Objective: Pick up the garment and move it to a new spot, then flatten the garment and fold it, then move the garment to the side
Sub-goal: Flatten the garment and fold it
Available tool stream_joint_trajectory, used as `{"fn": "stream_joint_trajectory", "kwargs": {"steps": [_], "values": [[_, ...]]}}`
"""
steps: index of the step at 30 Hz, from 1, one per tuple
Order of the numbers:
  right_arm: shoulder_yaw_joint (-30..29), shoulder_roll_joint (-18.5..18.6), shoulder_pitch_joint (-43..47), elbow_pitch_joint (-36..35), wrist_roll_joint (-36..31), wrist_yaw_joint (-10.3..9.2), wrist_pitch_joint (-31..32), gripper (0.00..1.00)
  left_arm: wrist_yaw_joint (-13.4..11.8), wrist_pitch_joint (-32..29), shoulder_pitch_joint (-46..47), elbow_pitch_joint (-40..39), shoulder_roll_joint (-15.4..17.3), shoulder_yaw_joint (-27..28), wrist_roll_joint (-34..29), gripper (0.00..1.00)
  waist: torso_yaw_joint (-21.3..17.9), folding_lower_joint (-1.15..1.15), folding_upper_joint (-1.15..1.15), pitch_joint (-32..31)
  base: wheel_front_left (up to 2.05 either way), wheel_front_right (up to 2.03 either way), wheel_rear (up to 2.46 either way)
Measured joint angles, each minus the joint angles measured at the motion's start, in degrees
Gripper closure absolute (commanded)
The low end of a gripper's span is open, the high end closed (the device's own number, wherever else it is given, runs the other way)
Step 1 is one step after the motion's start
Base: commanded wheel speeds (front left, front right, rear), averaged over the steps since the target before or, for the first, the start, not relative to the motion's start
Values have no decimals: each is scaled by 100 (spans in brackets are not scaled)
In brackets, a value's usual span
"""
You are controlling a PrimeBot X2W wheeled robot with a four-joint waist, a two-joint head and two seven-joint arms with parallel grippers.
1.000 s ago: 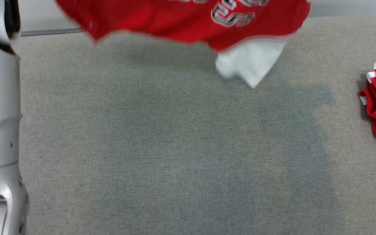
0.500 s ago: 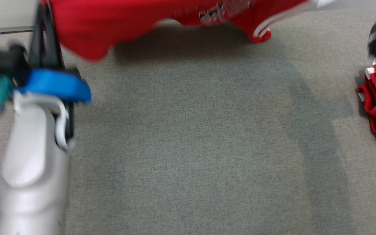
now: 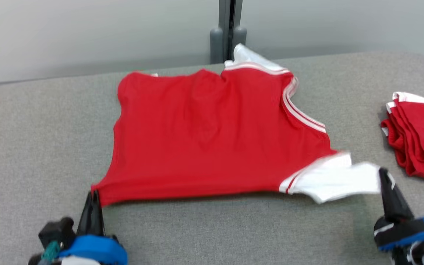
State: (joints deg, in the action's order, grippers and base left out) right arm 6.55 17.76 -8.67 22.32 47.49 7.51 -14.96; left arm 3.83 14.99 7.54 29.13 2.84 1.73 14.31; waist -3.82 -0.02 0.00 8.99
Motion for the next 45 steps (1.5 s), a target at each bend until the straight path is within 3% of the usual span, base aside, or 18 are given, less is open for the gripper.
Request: {"fn": "stream_joint_trajectory", "kwargs": {"steps": [13, 20, 27, 45], "values": [[-13, -100, 1808, -100, 2, 0, -1, 100, -111, 0, -1600, -154, -9, -482, 387, 100, 49, 0, 0, -870, 0, 0, 0], [-157, -186, 2075, -383, 2, -1, 1, 100, -135, 1, -1764, -490, -4, -665, 413, 100, 80, 1, 0, -908, 0, 0, 0], [-176, -378, 1201, -261, -214, -1, 57, 100, -194, 0, -1061, -561, -1, -751, 478, 100, 97, 2, 0, -683, 0, 0, 0], [23, -449, -1394, 1496, -536, -2, 24, 100, -588, 1, 799, 609, -1, -1267, 374, 100, 298, 3, 0, 220, 0, 0, 0]]}}
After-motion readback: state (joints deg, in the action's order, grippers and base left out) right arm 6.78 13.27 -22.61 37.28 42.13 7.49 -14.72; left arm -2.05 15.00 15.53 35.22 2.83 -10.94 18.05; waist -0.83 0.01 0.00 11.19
